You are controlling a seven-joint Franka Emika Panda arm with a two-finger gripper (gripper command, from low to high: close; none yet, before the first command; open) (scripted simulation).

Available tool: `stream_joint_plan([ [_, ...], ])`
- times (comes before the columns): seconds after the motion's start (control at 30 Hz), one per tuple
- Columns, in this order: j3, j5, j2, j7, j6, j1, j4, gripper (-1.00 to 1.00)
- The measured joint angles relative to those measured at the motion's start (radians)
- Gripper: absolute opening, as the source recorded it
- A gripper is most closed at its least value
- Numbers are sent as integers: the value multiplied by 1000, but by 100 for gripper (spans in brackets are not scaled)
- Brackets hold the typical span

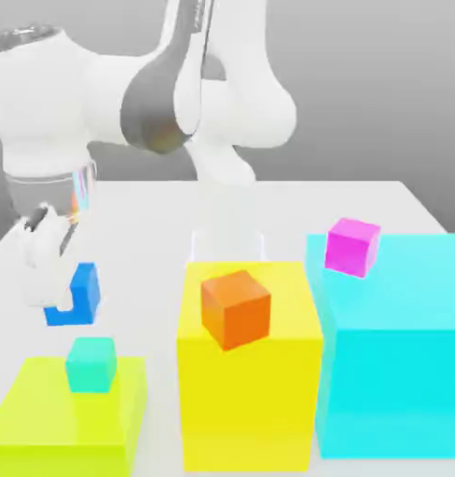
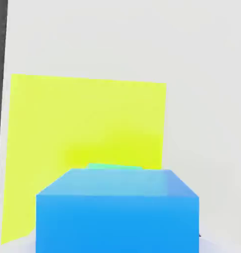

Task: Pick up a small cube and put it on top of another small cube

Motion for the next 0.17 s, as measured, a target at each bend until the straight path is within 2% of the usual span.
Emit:
stream_joint_plan([
  [0.03,0,0,32,0,39,2,-8,-100],
  [0.07,0,0,49,0,61,5,-12,100],
  [0.17,0,0,49,0,61,7,-12,100],
])
